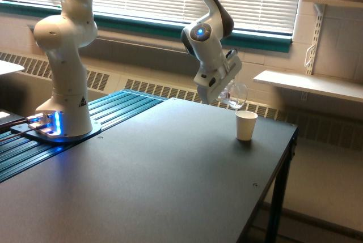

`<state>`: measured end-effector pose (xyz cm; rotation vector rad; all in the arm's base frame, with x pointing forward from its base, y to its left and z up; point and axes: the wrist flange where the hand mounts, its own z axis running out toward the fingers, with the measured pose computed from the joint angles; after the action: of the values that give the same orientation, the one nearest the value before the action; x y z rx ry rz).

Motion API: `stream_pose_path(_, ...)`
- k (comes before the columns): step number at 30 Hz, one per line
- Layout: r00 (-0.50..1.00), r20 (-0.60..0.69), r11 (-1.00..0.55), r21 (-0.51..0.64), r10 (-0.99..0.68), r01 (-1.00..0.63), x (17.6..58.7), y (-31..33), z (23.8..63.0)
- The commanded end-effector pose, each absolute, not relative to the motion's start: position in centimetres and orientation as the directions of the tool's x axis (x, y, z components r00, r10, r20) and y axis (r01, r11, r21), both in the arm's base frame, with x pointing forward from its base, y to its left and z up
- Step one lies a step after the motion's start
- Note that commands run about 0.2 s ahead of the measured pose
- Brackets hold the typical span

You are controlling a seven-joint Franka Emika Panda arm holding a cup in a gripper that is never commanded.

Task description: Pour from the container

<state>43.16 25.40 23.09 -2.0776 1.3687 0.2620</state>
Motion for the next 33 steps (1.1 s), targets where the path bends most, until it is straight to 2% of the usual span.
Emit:
stream_pose_path(1, 0.403, -0.496, -0.222, -0.384, -0.769, -0.896, 44.8, 25.6, 23.2)
stream_pose_path(18, 0.353, -0.548, -0.177, -0.347, -0.759, -0.921, 45.8, 26.3, 23.3)
stream_pose_path(33, 0.258, -0.615, -0.123, -0.254, -0.745, -0.959, 46.2, 25.6, 21.6)
